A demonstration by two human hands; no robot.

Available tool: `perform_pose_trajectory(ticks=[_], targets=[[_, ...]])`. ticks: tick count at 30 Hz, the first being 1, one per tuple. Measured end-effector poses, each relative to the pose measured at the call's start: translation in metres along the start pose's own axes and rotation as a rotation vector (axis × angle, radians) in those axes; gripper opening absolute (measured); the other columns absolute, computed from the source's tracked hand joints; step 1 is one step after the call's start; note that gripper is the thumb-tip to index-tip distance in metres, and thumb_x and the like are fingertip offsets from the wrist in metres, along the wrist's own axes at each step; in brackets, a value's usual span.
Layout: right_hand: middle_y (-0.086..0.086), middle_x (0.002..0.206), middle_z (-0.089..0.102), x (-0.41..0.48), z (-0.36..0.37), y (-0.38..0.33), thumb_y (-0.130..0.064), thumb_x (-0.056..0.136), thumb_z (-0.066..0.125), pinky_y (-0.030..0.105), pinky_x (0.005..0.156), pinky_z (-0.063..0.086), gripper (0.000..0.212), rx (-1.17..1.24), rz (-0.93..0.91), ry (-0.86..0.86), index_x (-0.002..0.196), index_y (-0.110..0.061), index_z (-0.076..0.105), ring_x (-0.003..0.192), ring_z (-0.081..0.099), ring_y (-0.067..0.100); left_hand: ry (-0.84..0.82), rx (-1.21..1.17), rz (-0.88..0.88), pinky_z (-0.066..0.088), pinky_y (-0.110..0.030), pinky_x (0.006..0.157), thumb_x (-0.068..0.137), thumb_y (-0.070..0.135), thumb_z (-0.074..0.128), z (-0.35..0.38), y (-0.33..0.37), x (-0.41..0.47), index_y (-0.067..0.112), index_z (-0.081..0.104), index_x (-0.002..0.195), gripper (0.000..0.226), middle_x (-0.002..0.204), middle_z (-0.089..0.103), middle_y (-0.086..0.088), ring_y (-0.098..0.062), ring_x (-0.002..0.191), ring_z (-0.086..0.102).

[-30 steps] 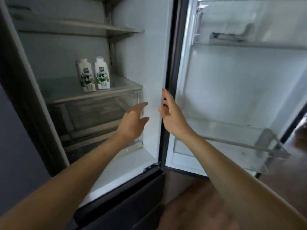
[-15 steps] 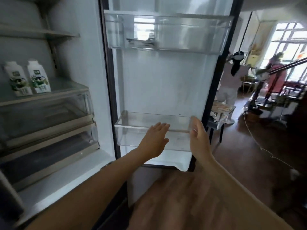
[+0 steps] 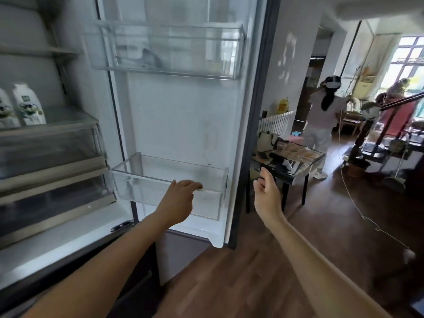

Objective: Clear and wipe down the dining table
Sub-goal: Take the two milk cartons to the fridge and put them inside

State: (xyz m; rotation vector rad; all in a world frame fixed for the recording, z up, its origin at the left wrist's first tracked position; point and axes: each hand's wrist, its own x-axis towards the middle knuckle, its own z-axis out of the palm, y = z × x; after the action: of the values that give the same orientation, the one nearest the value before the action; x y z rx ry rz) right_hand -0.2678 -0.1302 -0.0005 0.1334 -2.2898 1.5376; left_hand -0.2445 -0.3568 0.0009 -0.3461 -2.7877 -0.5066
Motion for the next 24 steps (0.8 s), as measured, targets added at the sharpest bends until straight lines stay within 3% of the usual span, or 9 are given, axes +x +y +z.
perform_pose_trajectory(ticks=[3,6,10,14,18,20,22,24], targets=[[0.006,0.152,0.031,0.010,0.001,0.002,-0.019,0.099,0.039,0.033,0.113,0.030,0.051,0.029,0.006,-0.030,0.147,-0.010,0.022,0.137,0.033,0.019,0.051,-0.040,-0.034,0.025,-0.030,0.110,0.092,-0.002,0.040,-0.006,-0.007,-0.016,0.020,0.052,0.130,0.046,0.137,0.051,0.001,-0.019,0.127,0.043],[0.007,0.153,0.028,0.012,0.004,0.001,-0.026,0.100,0.038,0.028,0.111,0.028,0.055,0.065,0.017,-0.068,0.148,-0.013,0.017,0.139,0.030,0.019,0.062,-0.063,-0.091,0.030,-0.025,0.103,0.091,-0.004,0.040,-0.013,-0.011,-0.039,0.019,0.054,0.125,0.043,0.133,0.052,0.000,-0.022,0.129,0.040],[0.007,0.154,0.026,-0.003,0.012,-0.006,-0.032,0.099,0.039,0.036,0.117,0.023,0.059,0.117,0.025,-0.109,0.149,-0.013,0.014,0.142,0.025,0.018,0.072,-0.088,-0.201,0.031,-0.031,0.105,0.091,-0.002,0.040,-0.024,-0.020,-0.070,0.024,0.054,0.117,0.039,0.141,0.046,-0.003,-0.023,0.134,0.038],[0.003,0.155,0.024,-0.023,0.021,-0.019,-0.035,0.097,0.041,0.029,0.116,0.022,0.060,0.202,-0.019,-0.152,0.148,-0.014,0.018,0.142,0.024,0.014,0.081,-0.164,-0.259,0.044,-0.033,0.090,0.090,-0.001,0.040,-0.040,-0.036,-0.097,0.035,0.049,0.105,0.041,0.126,0.057,-0.001,-0.025,0.109,0.058],[0.000,0.148,0.039,-0.050,0.041,-0.031,-0.051,0.090,0.043,0.040,0.115,0.030,0.065,0.199,-0.078,-0.159,0.145,-0.019,0.028,0.138,0.034,0.012,0.062,-0.172,-0.275,0.031,-0.021,0.100,0.089,-0.005,0.034,-0.060,-0.056,-0.123,0.026,0.051,0.117,0.045,0.146,0.042,0.005,-0.017,0.134,0.040],[0.002,0.143,0.046,-0.066,0.052,-0.038,-0.040,0.093,0.045,0.036,0.113,0.033,0.058,0.201,-0.121,-0.132,0.143,-0.014,0.032,0.134,0.039,0.011,0.031,-0.193,-0.268,0.024,-0.017,0.105,0.089,-0.007,0.030,-0.070,-0.065,-0.137,0.027,0.049,0.123,0.051,0.150,0.036,0.008,-0.011,0.139,0.032],[-0.002,0.124,0.059,-0.083,0.061,-0.046,-0.031,0.094,0.047,0.026,0.105,0.041,0.049,0.213,-0.176,-0.086,0.137,-0.009,0.040,0.120,0.052,0.003,0.003,-0.225,-0.279,0.021,-0.015,0.105,0.090,-0.007,0.028,-0.082,-0.072,-0.149,0.030,0.047,0.127,0.056,0.151,0.034,0.011,-0.008,0.140,0.029],[-0.005,0.112,0.062,-0.104,0.073,-0.056,-0.036,0.092,0.049,0.024,0.098,0.047,0.049,0.240,-0.213,-0.055,0.131,-0.008,0.046,0.109,0.058,0.002,0.011,-0.254,-0.310,0.023,-0.014,0.102,0.092,-0.006,0.028,-0.097,-0.077,-0.164,0.033,0.046,0.130,0.057,0.150,0.035,0.012,-0.010,0.138,0.033]])
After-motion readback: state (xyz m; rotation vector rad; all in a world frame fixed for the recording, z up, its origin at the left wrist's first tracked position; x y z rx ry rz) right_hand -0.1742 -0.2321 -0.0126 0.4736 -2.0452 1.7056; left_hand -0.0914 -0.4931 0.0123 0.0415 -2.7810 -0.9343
